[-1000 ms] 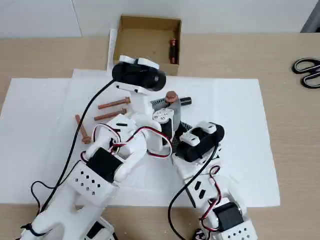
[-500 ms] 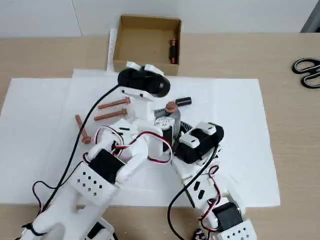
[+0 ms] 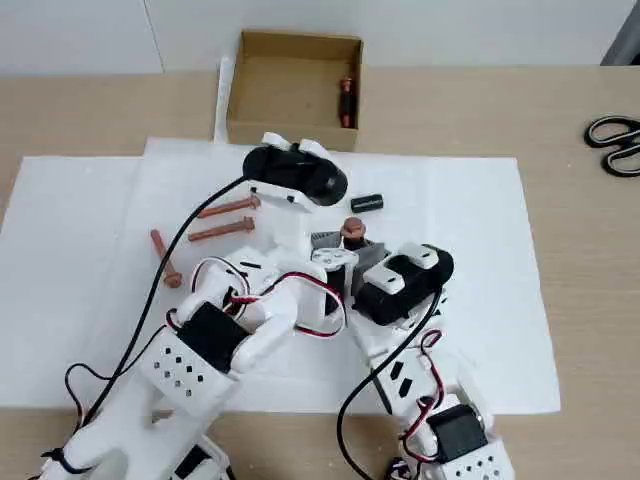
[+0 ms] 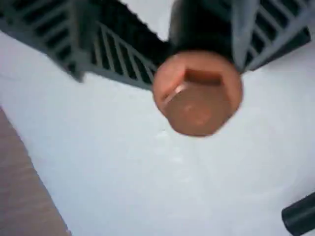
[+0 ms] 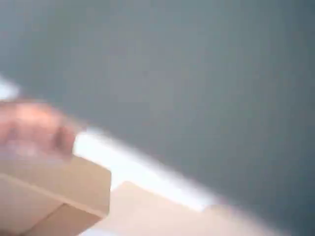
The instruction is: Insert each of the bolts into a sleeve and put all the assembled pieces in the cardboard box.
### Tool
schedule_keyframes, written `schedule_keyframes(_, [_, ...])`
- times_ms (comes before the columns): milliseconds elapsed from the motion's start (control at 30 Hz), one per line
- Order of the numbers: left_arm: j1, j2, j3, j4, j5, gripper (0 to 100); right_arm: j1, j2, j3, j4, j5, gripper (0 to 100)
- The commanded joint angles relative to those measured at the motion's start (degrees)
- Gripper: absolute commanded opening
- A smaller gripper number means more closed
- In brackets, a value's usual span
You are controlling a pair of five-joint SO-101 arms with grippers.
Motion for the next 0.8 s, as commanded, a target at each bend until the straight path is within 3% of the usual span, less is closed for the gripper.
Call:
schedule_keyframes(0, [-1.23,-3.52,-3.74,1.85,-0.70,22,-0.48,-0.92,-0.70,-1.71,-0.18,0.4])
schedule_keyframes(233, [-7.21,-9.41,-7.16,6.07,-0.70,22,-0.48,-0.92,-0.70,-1.71,-0.18,0.4])
schedule_keyframes(433, [-15.65,-13.54,-10.59,15.74,-1.05,22,-0.31,-0.92,-0.79,-1.71,-0.09,0.4])
schedule_keyframes(633, [-32.53,-14.15,-7.52,20.57,-9.67,22,6.02,-0.22,-8.79,2.15,0.09,0.3])
schedule_keyframes(767, [-38.24,-14.51,-4.18,21.89,-15.82,22,7.60,6.64,-20.66,6.81,0.18,0.3])
